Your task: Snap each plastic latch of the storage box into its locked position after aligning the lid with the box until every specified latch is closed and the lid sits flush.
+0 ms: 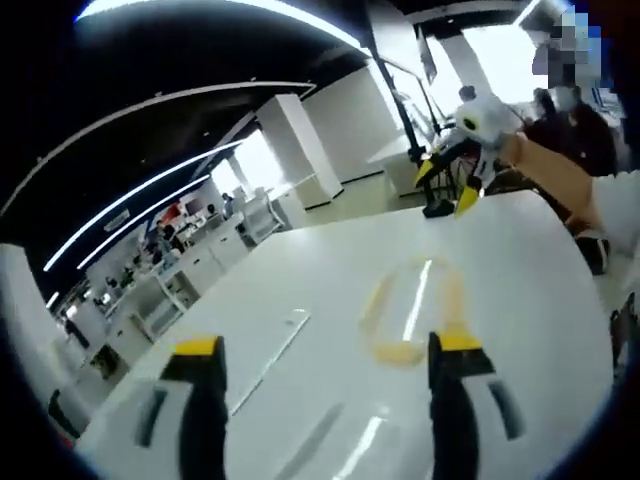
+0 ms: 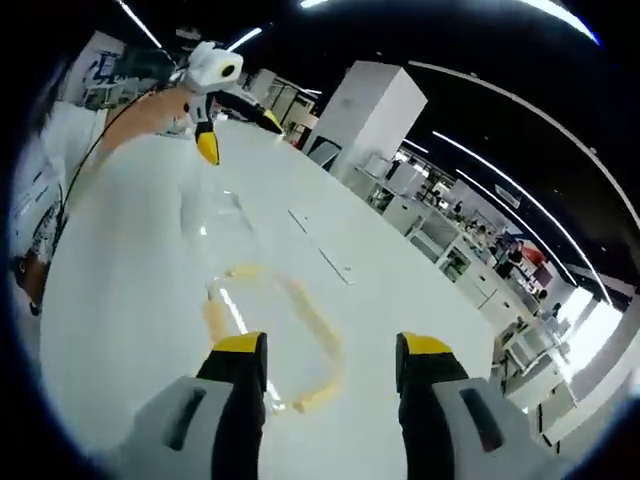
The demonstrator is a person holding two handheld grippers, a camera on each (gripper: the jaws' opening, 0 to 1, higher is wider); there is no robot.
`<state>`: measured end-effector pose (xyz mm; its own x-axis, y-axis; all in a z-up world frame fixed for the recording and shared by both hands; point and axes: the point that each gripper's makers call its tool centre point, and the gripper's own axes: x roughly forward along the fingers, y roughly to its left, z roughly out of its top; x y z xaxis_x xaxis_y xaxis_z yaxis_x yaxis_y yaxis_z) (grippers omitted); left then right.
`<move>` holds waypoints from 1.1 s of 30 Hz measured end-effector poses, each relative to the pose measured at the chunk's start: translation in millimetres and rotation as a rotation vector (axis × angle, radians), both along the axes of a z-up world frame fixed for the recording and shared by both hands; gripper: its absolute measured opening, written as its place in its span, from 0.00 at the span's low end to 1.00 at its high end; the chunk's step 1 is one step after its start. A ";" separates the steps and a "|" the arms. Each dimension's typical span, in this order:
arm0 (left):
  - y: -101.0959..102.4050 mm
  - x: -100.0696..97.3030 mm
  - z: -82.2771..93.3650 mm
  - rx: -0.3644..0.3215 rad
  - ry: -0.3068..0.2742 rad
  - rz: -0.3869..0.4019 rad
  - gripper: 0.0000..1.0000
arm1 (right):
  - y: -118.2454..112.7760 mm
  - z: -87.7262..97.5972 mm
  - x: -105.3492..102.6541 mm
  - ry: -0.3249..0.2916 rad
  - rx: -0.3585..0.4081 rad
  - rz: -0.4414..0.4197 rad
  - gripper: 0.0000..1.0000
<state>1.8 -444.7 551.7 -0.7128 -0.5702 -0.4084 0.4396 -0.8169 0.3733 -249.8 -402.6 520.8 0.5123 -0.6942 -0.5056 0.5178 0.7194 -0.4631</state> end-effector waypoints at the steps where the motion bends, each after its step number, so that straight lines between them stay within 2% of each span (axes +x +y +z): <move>1: -2.5 -4.9 -5.4 0.011 -0.006 -0.007 0.81 | -0.9 -4.4 -0.8 0.010 0.023 0.010 0.54; 3: -4.2 -13.7 -16.7 0.032 -0.043 -0.028 0.81 | -1.3 -18.7 -1.7 0.059 0.084 0.044 0.59; 6: -6.2 -24.0 -35.2 0.063 -0.111 -0.050 0.84 | -3.0 -37.5 -4.6 0.144 0.148 0.069 0.59; 9: -6.6 -30.6 -41.3 0.073 -0.119 -0.063 0.82 | -3.3 -43.7 -1.6 0.165 0.177 0.118 0.59; 14: -8.9 -40.6 -53.1 0.101 -0.158 -0.087 0.80 | -7.9 -51.4 -5.3 0.223 0.235 0.141 0.59; 19: -12.3 -50.4 -72.5 0.132 -0.235 -0.117 0.78 | -14.7 -61.3 -13.5 0.245 0.294 0.146 0.60; 23: -13.6 -57.8 -84.0 0.164 -0.254 -0.136 0.76 | -20.9 -77.6 -23.0 0.282 0.342 0.157 0.60; 26: -15.0 -59.3 -96.2 0.188 -0.306 -0.145 0.75 | -22.1 -90.0 -30.2 0.322 0.385 0.163 0.58; 27: -13.4 -58.4 -104.7 0.203 -0.356 -0.166 0.73 | -25.3 -94.3 -32.7 0.325 0.398 0.160 0.58; 32: -8.3 -65.9 -123.3 0.252 -0.392 -0.204 0.66 | -27.4 -105.9 -35.2 0.342 0.447 0.167 0.57; 33: -8.1 -67.6 -126.3 0.259 -0.399 -0.205 0.66 | -24.7 -110.3 -40.9 0.376 0.478 0.154 0.57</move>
<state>-65.8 -452.8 425.4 -0.5594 -0.2790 -0.7805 0.1251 -0.9593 0.2532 -290.7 -427.2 410.5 0.3148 -0.2792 -0.9072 0.2558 0.9454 -0.2022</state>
